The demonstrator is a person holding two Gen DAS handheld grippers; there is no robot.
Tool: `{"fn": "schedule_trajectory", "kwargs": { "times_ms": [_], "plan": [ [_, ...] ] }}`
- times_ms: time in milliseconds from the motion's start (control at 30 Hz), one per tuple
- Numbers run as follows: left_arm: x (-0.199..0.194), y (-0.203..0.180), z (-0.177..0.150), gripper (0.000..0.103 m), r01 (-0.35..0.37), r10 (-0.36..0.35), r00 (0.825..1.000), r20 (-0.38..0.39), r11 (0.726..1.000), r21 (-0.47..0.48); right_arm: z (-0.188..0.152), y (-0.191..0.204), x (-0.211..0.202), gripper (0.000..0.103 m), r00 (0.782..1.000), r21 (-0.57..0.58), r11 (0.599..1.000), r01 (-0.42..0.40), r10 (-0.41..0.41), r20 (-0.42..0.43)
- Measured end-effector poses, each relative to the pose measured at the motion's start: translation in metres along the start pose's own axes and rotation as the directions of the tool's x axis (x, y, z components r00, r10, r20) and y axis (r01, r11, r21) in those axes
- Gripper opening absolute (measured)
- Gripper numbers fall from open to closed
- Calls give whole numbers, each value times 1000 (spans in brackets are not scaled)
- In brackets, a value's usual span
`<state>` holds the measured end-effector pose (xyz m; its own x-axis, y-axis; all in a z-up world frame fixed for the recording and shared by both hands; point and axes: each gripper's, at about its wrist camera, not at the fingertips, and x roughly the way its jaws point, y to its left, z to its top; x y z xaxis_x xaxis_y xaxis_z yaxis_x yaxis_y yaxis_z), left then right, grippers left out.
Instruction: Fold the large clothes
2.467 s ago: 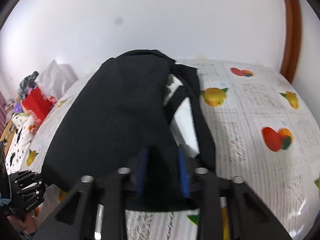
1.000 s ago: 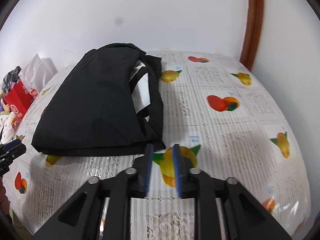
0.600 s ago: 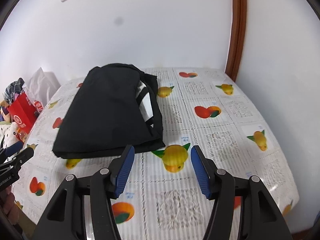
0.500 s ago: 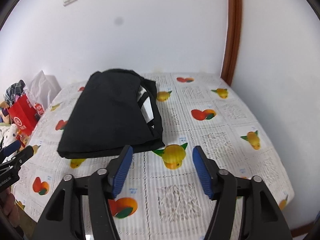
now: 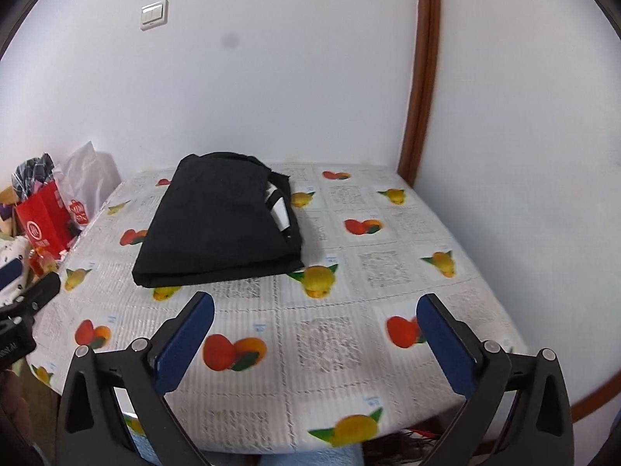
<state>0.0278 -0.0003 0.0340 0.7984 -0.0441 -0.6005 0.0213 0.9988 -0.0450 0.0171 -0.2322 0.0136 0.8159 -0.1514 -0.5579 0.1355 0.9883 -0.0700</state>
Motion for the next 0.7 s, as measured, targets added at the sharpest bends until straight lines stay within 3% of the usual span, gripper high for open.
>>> {"fn": "schedule_trajectory", "kwargs": {
  "times_ms": [233,700],
  "plan": [
    [-12,-3,-6,99,32,-32,999,-1,999,13,-8,-10,-15,103,999,23,999,33,-33,12],
    [-20,-3,-10,99,7,-7,1000,21,1000,16,-14,-12,-22,103,999,35,999,28,-29,19]
  ]
}}
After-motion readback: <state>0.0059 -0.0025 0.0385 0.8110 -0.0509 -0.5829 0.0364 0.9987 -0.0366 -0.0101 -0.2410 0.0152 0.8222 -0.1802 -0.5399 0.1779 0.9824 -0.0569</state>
